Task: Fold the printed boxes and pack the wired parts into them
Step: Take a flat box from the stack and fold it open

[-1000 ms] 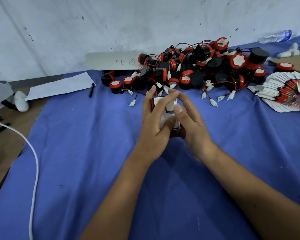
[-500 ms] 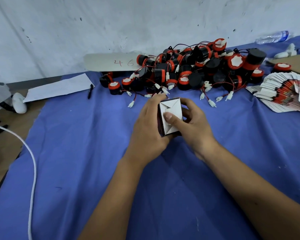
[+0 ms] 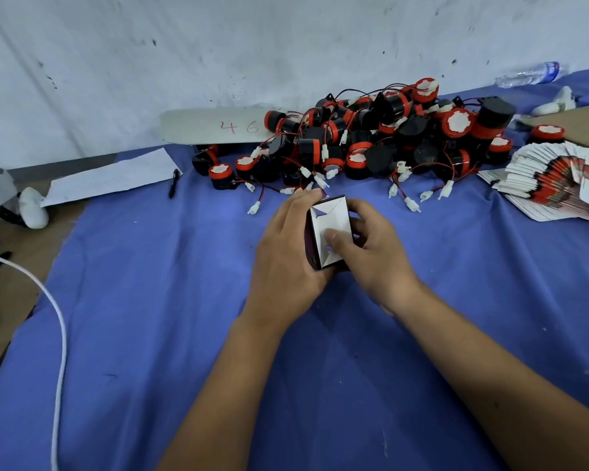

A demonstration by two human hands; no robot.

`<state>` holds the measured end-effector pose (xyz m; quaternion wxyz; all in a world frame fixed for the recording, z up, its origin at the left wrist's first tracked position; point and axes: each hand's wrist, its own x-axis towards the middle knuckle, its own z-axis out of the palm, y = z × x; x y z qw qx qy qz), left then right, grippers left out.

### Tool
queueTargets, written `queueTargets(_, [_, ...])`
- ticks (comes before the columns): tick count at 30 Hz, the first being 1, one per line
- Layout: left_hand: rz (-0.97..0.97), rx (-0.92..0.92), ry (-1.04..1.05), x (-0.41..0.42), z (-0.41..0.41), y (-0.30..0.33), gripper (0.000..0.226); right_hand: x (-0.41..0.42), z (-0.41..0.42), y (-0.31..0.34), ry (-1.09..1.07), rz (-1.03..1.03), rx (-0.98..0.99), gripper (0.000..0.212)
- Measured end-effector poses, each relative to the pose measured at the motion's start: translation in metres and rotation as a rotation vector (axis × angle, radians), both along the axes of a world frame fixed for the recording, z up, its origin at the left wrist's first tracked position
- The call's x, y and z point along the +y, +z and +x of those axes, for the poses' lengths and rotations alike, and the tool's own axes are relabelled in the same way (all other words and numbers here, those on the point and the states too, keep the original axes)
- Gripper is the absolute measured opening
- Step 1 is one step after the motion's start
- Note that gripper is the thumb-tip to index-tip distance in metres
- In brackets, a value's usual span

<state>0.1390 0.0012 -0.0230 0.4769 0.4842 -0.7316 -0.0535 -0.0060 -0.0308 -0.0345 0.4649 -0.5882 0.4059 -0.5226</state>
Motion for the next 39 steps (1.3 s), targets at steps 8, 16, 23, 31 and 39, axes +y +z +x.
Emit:
queueTargets(8, [-0.008,-0.029,0.005,-0.001,0.0,-0.001,0.08,0.0,0.0,0.0,-0.054,0.022,-0.031,0.035])
queueTargets(16, [-0.017,-0.007,0.005,-0.003,0.003,-0.004,0.084,-0.001,-0.002,0.003,-0.04,0.013,-0.05,0.041])
queueTargets(23, [0.009,0.023,-0.02,-0.004,0.005,-0.005,0.095,-0.001,-0.014,0.01,0.095,0.017,-0.147,0.054])
queueTargets(31, [-0.035,0.001,-0.024,0.0,-0.005,-0.002,0.086,0.003,-0.003,0.006,0.008,-0.007,-0.111,0.043])
queueTargets(39, [0.019,0.026,-0.012,-0.004,0.005,-0.007,0.096,-0.004,-0.021,0.012,0.186,0.112,-0.223,0.048])
